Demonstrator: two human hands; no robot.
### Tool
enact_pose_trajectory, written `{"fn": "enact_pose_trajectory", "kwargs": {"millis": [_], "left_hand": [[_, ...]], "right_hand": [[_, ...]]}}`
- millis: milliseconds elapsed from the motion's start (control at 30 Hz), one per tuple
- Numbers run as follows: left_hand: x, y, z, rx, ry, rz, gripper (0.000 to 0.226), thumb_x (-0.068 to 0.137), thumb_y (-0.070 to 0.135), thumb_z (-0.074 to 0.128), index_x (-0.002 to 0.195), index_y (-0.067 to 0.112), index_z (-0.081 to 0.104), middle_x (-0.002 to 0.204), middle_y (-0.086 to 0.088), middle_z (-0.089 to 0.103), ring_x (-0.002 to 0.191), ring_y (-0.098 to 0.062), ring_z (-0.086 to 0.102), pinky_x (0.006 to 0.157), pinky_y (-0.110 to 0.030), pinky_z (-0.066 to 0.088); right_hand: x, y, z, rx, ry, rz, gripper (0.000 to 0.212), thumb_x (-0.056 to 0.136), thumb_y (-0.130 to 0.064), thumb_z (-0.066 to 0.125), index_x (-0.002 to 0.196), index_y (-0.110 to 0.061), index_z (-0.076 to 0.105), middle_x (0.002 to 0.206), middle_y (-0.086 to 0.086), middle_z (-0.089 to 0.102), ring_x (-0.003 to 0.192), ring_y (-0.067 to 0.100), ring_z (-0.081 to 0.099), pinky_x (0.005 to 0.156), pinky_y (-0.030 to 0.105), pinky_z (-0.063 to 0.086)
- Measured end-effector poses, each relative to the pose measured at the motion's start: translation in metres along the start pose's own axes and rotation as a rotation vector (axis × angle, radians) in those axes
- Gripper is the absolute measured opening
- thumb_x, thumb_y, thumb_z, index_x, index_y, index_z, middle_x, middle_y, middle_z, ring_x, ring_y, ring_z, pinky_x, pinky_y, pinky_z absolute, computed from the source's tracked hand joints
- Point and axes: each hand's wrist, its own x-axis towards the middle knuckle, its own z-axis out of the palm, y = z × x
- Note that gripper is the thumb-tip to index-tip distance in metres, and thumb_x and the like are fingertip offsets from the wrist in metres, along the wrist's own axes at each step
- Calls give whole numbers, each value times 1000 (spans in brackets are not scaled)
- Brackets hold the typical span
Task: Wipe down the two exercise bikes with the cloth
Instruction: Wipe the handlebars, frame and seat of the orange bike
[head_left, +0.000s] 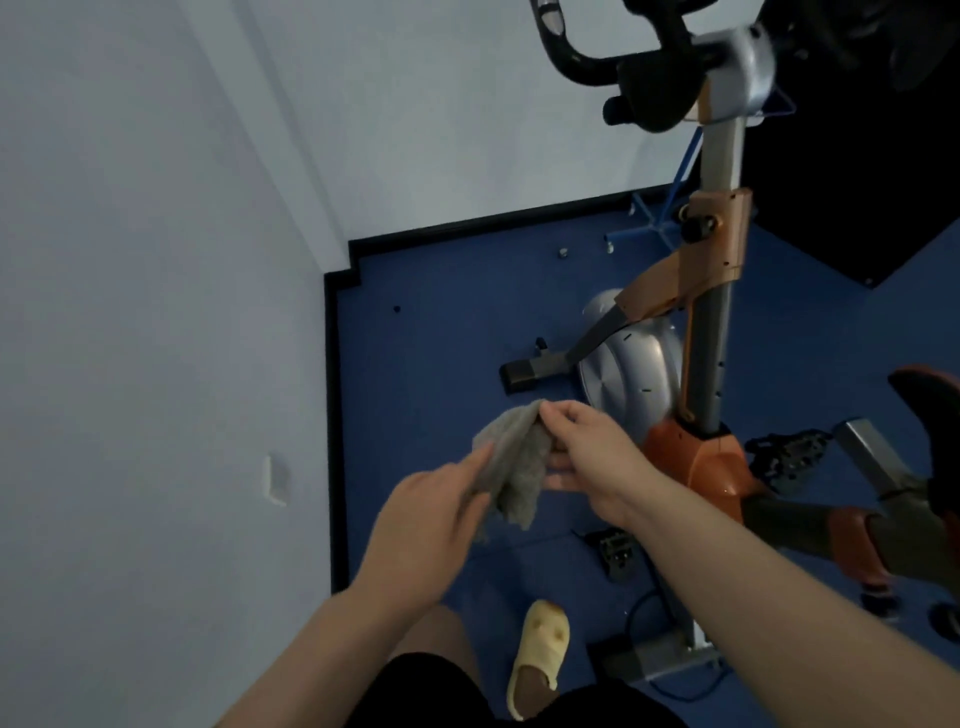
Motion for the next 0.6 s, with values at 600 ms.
{"fn": "enact_pose_trajectory", "kwargs": {"millis": [600], "left_hand": [[-72,-29,-25,-343,-209,48,14,84,38,72,94,30,66,94,20,63,96,1,57,83,-17,44]], "right_hand": [[-126,65,23,-433,-147,-412,11,94,-11,61,106,-11,60,85,-1,68,84,11,66,77,29,53]]}}
